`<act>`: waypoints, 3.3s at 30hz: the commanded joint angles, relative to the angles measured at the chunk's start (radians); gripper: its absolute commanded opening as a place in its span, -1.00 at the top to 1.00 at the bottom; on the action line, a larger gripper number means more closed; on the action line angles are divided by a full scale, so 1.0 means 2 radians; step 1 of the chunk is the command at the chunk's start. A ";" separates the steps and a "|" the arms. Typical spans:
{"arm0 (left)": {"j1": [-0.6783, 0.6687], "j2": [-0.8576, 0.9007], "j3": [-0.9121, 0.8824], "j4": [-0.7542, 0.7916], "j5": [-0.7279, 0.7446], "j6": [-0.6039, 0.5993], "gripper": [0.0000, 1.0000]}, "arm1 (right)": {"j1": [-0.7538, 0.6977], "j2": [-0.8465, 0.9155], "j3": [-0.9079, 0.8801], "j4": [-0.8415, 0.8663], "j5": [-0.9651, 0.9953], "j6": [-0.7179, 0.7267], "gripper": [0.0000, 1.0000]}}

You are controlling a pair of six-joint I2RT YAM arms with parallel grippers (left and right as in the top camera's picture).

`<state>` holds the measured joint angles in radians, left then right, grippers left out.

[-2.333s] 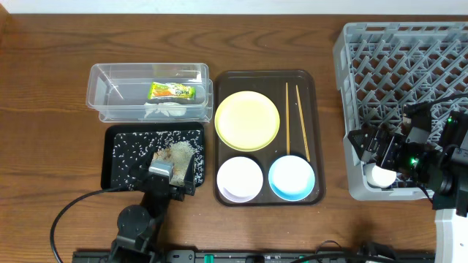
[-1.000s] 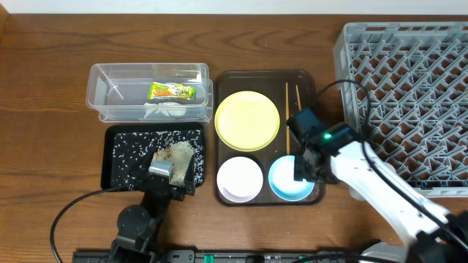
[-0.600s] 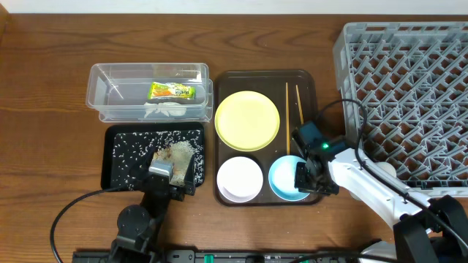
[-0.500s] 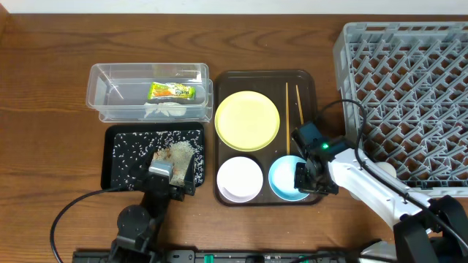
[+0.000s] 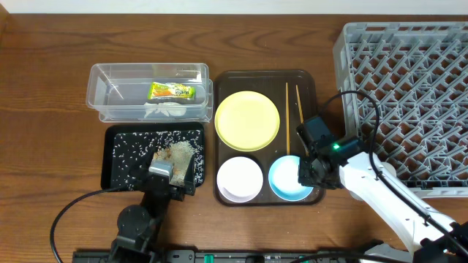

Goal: Sort waste into correct bins and load items into the dishwasher rack

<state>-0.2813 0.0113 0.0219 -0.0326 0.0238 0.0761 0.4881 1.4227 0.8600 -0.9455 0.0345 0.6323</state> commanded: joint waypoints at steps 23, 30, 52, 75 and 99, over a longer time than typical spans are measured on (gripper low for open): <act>0.003 -0.003 -0.009 -0.018 -0.003 0.001 -0.94 | -0.005 0.001 -0.051 0.060 -0.006 0.012 0.47; 0.003 -0.003 -0.009 -0.018 -0.003 0.001 -0.94 | -0.006 0.001 -0.051 0.062 -0.006 0.012 0.97; 0.003 -0.003 -0.009 -0.018 -0.003 0.001 -0.94 | -0.007 -0.047 0.098 0.026 0.031 -0.084 -0.04; 0.003 -0.003 -0.009 -0.019 -0.003 0.001 -0.94 | -0.038 0.196 0.094 0.247 0.016 -0.134 0.46; 0.003 -0.003 -0.009 -0.019 -0.003 0.001 -0.94 | -0.105 0.081 0.182 0.122 0.010 -0.190 0.98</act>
<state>-0.2813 0.0109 0.0223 -0.0326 0.0238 0.0761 0.3244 1.6600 1.1839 -0.6804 0.0353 0.2996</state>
